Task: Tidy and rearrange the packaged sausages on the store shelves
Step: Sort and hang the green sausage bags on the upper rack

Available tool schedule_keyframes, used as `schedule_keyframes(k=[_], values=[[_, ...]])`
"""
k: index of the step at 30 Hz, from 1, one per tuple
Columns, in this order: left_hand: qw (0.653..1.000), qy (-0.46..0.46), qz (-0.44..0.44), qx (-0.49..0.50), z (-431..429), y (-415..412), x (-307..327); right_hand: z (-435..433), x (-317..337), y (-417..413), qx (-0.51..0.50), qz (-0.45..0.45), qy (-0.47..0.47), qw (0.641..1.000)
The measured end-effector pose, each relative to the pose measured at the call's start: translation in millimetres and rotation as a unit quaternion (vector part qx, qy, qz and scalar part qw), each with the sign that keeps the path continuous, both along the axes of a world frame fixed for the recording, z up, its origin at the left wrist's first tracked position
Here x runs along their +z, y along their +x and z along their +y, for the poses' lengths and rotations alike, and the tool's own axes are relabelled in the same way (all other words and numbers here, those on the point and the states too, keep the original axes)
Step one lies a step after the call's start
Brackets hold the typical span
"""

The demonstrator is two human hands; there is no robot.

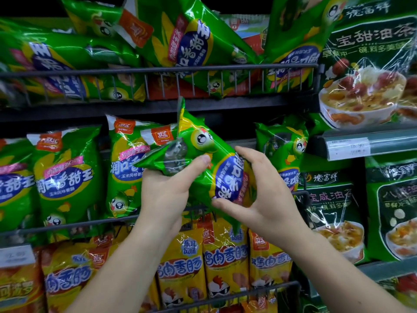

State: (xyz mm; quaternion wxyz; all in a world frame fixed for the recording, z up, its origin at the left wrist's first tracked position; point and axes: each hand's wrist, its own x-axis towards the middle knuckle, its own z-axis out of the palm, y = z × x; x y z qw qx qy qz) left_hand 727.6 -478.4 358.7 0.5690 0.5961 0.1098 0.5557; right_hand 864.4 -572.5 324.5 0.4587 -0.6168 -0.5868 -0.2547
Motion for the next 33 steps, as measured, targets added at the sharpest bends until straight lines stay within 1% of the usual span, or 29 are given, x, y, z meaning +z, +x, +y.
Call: schedule_keyframes(k=[3,5,7,9,11,13,15,17,18,19,24,28,31,33], values=[[0.999,-0.037,-0.032,0.002,4,-4,-1,-3,-11,3,-0.036,0.009,0.010,0.999],[0.997,-0.064,-0.053,-0.003,8,-7,-1,-4,-19,2,-0.049,0.037,0.033,0.998],[0.994,-0.087,-0.071,-0.013,9,-9,-1,-6,-25,-2,-0.046,0.099,0.067,0.992],[0.990,-0.109,-0.090,-0.019,9,-9,-1,-7,-29,-8,-0.015,0.194,0.094,0.976],[0.985,-0.131,-0.109,-0.028,8,-8,-1,-8,-30,-17,0.051,0.313,0.107,0.942],[0.979,-0.157,-0.121,-0.042,6,-6,-2,-5,-33,-24,0.127,0.421,0.103,0.892],[0.975,-0.177,-0.124,-0.055,3,-4,-3,1,-34,-29,0.180,0.491,0.099,0.847],[0.972,-0.190,-0.121,-0.065,0,-1,-6,5,-29,-34,0.228,0.535,0.114,0.806],[0.971,-0.195,-0.120,-0.070,-1,0,-8,5,-26,-36,0.245,0.547,0.123,0.791],[0.970,-0.200,-0.118,-0.076,-2,1,-10,5,-23,-37,0.254,0.552,0.131,0.783],[0.962,-0.219,-0.106,-0.124,-3,2,-13,1,-16,-38,0.258,0.572,0.163,0.761],[0.964,-0.221,-0.033,-0.141,-2,0,-18,-2,-10,-35,0.270,0.573,0.201,0.747],[0.962,-0.220,0.033,-0.160,-3,-2,-25,-6,-4,-30,0.269,0.553,0.219,0.758],[0.962,-0.190,0.087,-0.174,-8,-5,-31,-9,2,-28,0.267,0.541,0.231,0.764]])
